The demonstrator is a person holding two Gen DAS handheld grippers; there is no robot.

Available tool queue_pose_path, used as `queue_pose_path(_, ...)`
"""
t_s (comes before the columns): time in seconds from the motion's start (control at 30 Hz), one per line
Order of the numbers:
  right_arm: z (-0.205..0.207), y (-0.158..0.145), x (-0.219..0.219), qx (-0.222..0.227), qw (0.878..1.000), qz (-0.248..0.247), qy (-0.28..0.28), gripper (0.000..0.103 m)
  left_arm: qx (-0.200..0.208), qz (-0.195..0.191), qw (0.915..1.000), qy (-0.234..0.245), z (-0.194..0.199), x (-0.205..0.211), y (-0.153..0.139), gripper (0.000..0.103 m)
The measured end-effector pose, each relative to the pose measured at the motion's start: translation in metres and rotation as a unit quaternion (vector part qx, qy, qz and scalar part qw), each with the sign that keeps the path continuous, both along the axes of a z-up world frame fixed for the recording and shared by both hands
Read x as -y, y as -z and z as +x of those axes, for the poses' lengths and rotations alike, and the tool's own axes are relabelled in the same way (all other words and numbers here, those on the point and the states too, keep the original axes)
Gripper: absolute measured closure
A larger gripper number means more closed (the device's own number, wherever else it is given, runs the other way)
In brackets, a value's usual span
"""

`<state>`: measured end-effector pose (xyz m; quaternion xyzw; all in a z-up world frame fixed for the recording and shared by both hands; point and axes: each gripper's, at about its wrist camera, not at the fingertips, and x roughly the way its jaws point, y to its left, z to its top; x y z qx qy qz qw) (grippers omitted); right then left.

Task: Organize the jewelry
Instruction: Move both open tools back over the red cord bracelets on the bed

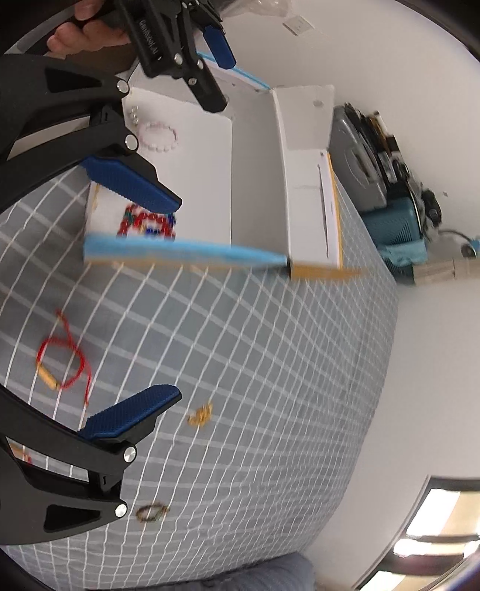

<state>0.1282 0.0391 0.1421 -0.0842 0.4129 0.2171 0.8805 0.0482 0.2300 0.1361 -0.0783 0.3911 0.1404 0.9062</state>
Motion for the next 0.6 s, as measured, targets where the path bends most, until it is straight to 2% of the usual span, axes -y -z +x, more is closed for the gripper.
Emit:
queue_pose_path(0.37, 0.005, 0.001, 0.095, 0.002, 0.997, -0.008, 0.075, 0.013, 0.026, 0.006, 0.996, 0.085, 0.027, 0.088, -0.011, 0.006)
queue_pose_path(0.6, 0.001, 0.014, 0.157, -0.009, 0.992, -0.011, 0.126, 0.013, 0.026, 0.004, 0.9902, 0.137, 0.042, 0.145, -0.004, 0.006)
